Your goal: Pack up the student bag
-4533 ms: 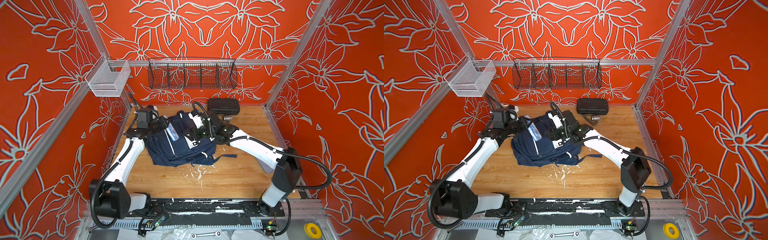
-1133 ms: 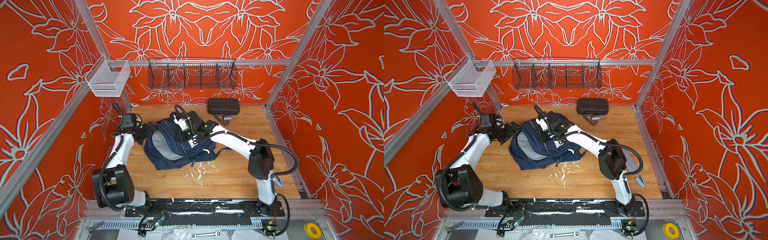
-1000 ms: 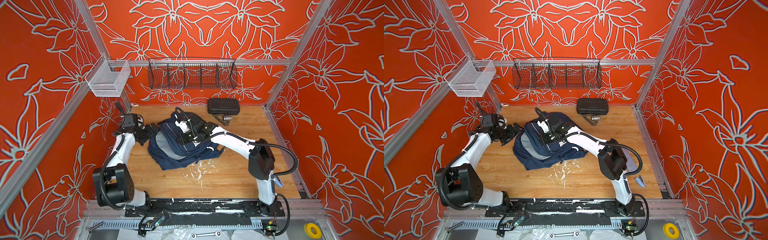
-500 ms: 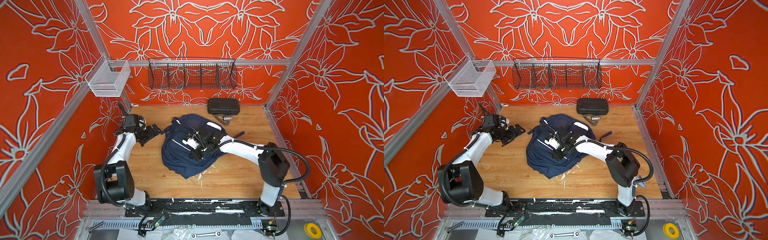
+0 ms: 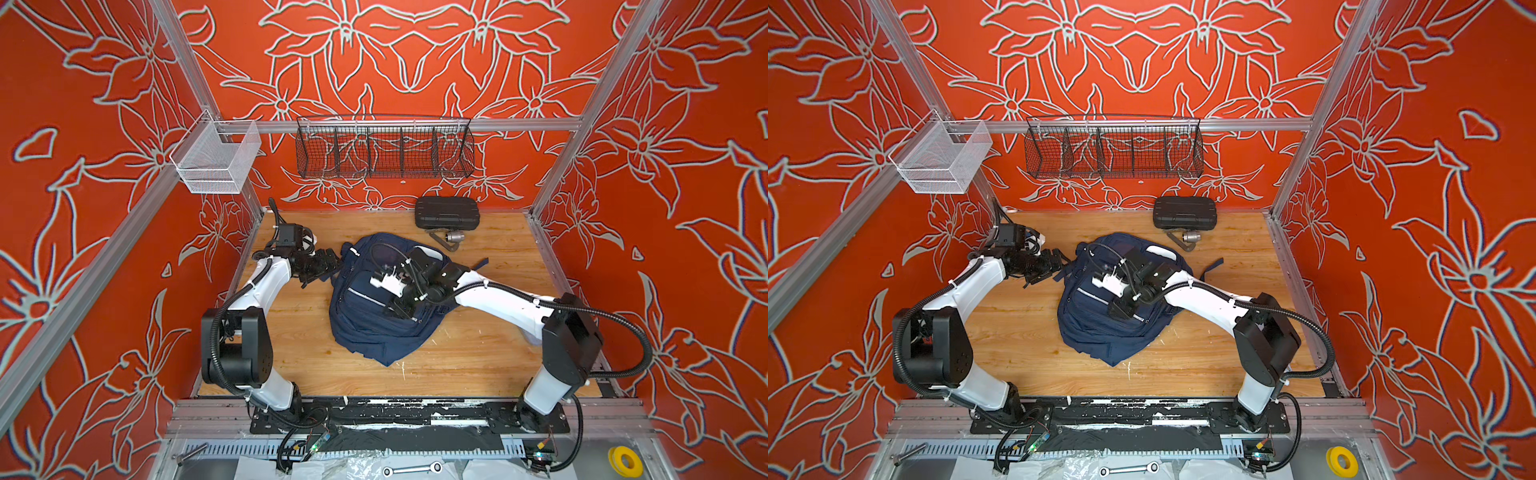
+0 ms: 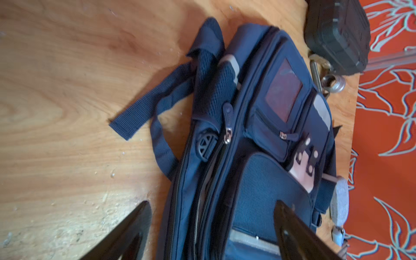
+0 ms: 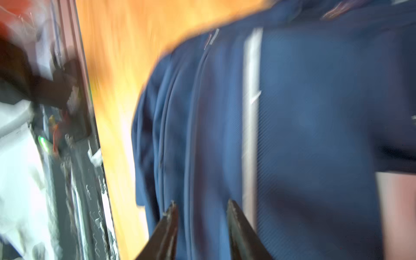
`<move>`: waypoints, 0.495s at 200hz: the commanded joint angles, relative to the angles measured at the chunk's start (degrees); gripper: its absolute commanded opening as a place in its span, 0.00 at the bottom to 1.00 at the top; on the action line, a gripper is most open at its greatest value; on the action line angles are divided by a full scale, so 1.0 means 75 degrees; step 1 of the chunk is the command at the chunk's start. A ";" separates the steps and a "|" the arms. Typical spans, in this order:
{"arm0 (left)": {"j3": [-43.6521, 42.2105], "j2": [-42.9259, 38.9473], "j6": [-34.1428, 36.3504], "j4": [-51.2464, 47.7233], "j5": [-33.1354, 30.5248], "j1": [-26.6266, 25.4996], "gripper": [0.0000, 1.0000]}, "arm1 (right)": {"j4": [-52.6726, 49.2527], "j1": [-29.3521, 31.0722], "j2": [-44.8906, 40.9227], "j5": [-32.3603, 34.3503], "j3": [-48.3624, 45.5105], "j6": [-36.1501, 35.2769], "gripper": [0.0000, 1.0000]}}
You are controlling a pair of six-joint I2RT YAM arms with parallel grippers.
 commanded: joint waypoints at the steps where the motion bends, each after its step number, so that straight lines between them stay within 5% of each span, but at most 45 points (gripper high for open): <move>1: 0.0123 0.0126 -0.0478 0.0213 -0.0217 0.0098 0.82 | 0.0856 -0.0072 0.0735 -0.0032 0.1094 0.1579 0.46; 41: 0.0568 0.0112 -0.0862 0.0409 -0.0248 0.0119 0.81 | 0.0158 -0.0029 0.3037 0.1507 0.4006 0.3209 0.45; 99: 0.1455 0.0558 -0.0455 -0.0296 -0.0372 0.0190 0.81 | -0.1499 0.0009 0.6145 0.2563 0.8126 0.3671 0.46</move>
